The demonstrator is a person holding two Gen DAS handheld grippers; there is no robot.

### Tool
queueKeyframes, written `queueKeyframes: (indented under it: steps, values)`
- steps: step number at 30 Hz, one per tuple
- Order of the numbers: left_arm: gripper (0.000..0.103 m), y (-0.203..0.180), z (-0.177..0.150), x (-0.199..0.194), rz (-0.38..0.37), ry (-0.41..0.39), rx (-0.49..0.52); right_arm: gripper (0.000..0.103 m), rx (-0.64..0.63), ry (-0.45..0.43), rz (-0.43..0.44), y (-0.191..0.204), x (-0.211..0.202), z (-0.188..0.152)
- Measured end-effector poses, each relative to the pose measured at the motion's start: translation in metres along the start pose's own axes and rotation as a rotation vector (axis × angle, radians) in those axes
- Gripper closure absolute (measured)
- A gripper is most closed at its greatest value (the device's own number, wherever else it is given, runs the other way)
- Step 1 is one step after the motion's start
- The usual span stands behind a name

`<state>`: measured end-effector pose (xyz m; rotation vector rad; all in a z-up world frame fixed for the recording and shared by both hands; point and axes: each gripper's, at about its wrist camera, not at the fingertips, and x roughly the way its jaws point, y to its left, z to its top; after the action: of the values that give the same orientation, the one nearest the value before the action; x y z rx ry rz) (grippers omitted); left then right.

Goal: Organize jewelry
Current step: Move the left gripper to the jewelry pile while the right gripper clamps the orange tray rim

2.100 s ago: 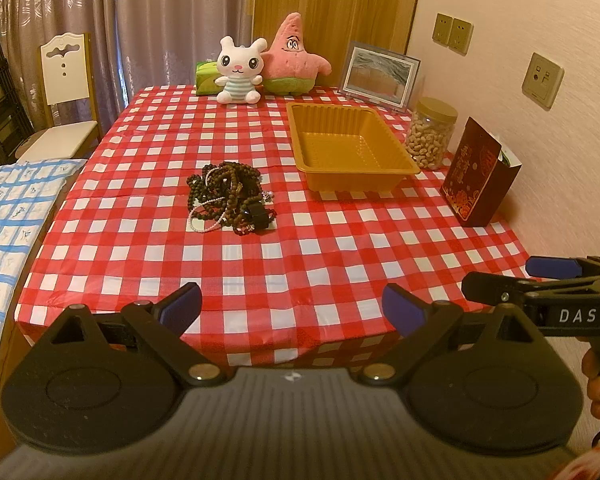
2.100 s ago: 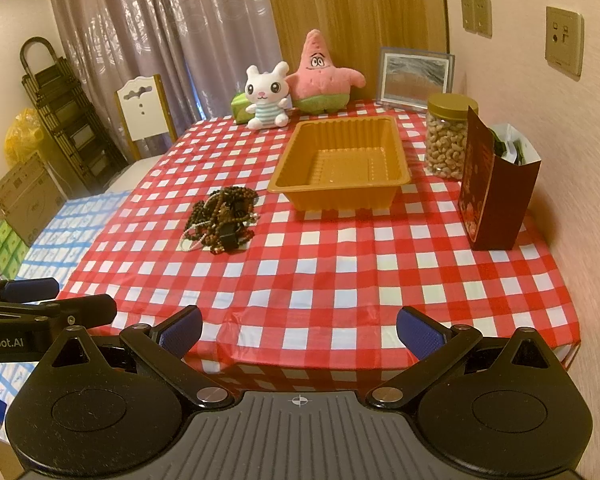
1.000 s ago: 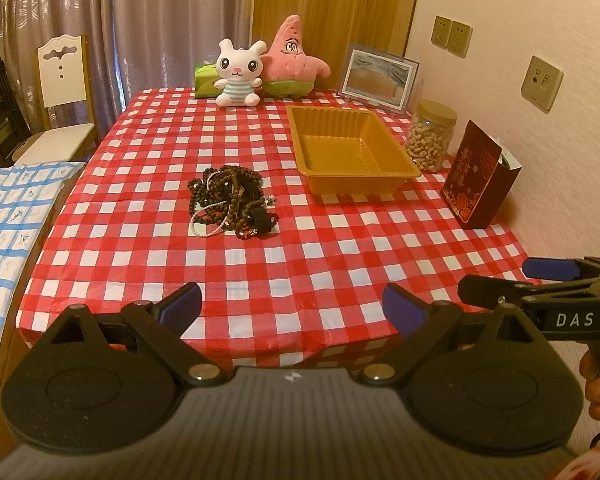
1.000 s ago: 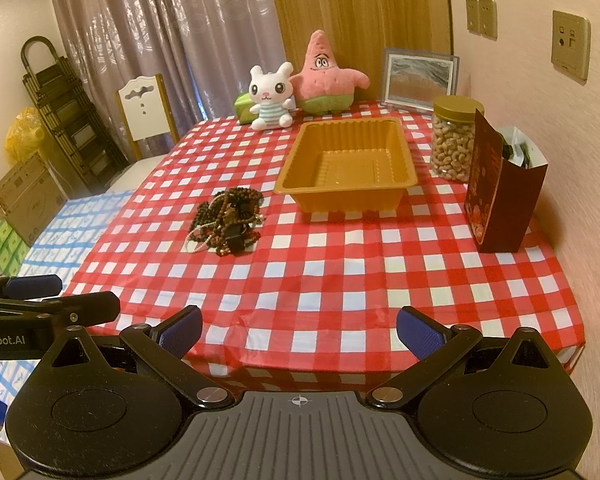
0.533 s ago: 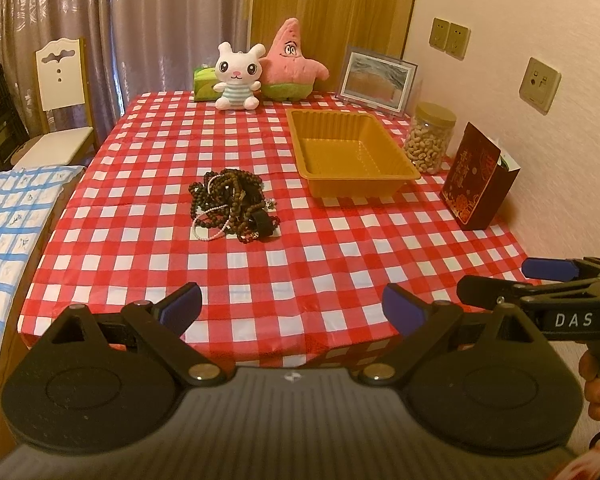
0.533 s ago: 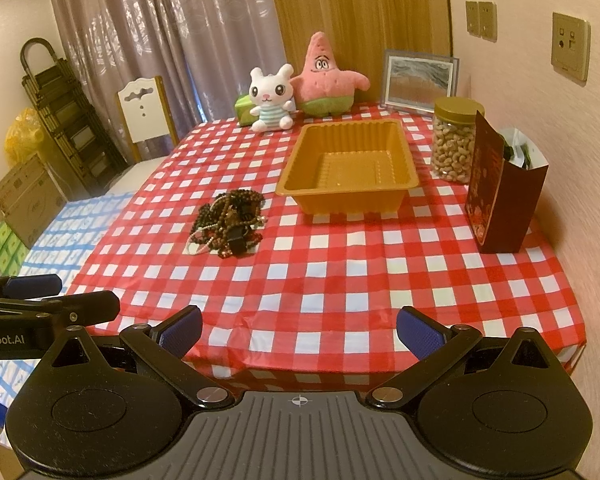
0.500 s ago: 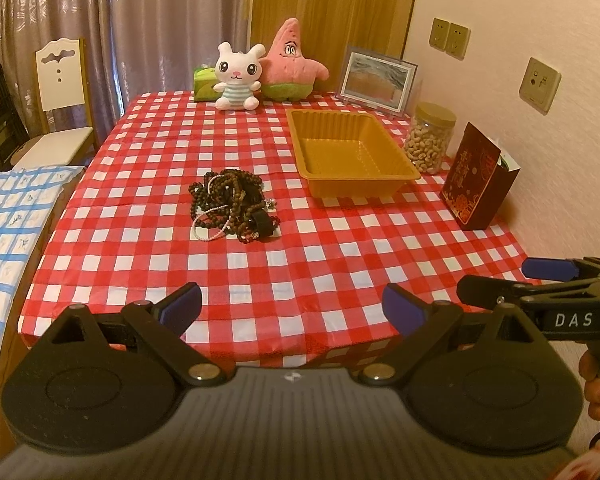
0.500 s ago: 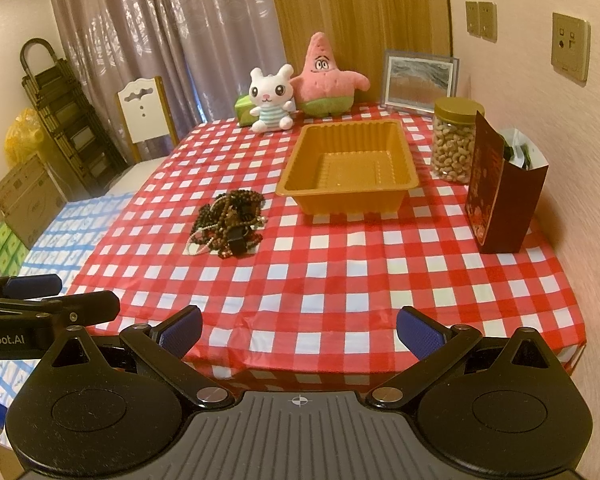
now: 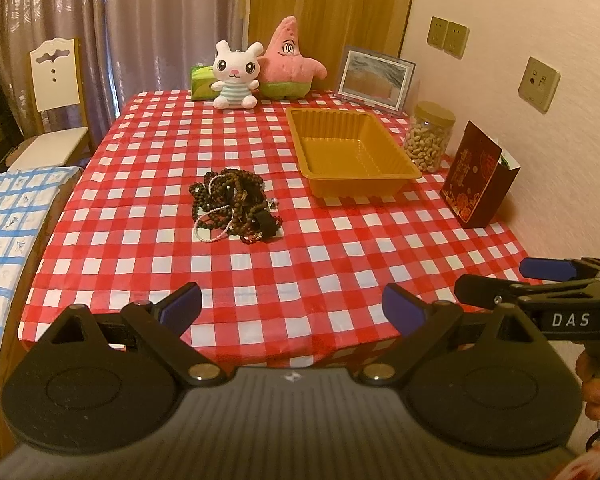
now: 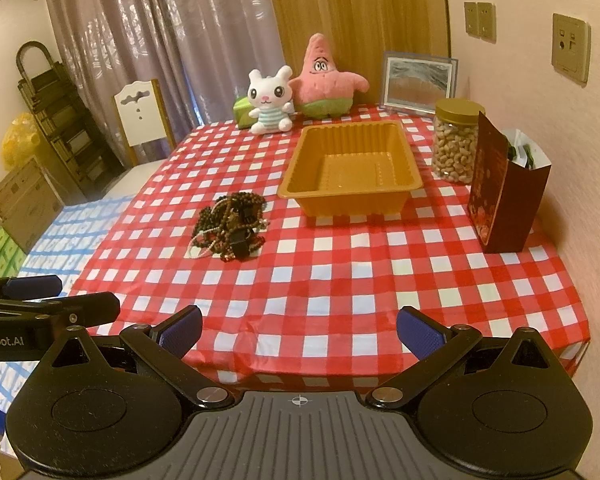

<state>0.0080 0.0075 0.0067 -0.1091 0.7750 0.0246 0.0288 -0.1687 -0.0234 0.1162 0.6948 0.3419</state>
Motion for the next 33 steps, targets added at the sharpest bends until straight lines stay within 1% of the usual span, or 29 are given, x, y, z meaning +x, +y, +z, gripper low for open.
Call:
queueKeyframes:
  steps: [3, 8, 11, 16, 18, 23, 25, 27, 29, 31, 33]
  values:
    - [0.007, 0.008, 0.005, 0.001, -0.004, 0.005, 0.011, 0.000, 0.015, -0.010, -0.019, 0.001, 0.005, -0.001]
    - [0.008, 0.020, -0.002, 0.013, -0.011, 0.004, 0.024, 0.000, 0.018, -0.052, -0.077, 0.001, 0.010, -0.008]
    - [0.008, 0.026, -0.002, 0.023, 0.001, 0.007, 0.039, 0.000, 0.051, -0.065, -0.093, -0.003, 0.015, -0.014]
    - [0.009, 0.038, -0.002, 0.039, 0.021, -0.006, 0.048, 0.001, 0.047, -0.077, -0.124, -0.011, 0.028, -0.014]
    - [0.009, 0.043, 0.000, 0.047, 0.028, -0.009, 0.040, 0.006, 0.050, -0.076, -0.129, -0.018, 0.038, -0.011]
    - [0.010, 0.051, 0.006, 0.077, 0.060, -0.007, -0.004, 0.013, 0.039, -0.061, -0.134, -0.039, 0.068, 0.002]
    - [0.010, 0.052, 0.010, 0.089, 0.075, -0.009, -0.018, 0.015, 0.030, -0.057, -0.128, -0.048, 0.080, 0.007]
    - [0.011, 0.052, 0.013, 0.102, 0.088, 0.001, -0.032, 0.020, 0.025, -0.040, -0.120, -0.060, 0.097, 0.016]
    - [0.011, 0.052, 0.018, 0.119, 0.096, 0.013, -0.050, 0.025, 0.020, -0.043, -0.107, -0.070, 0.110, 0.024]
    - [0.016, 0.052, 0.022, 0.133, 0.104, 0.023, -0.065, 0.028, 0.017, -0.046, -0.105, -0.082, 0.125, 0.035]
    - [0.016, 0.050, 0.027, 0.148, 0.113, 0.029, -0.085, 0.029, 0.024, -0.053, -0.099, -0.094, 0.140, 0.045]
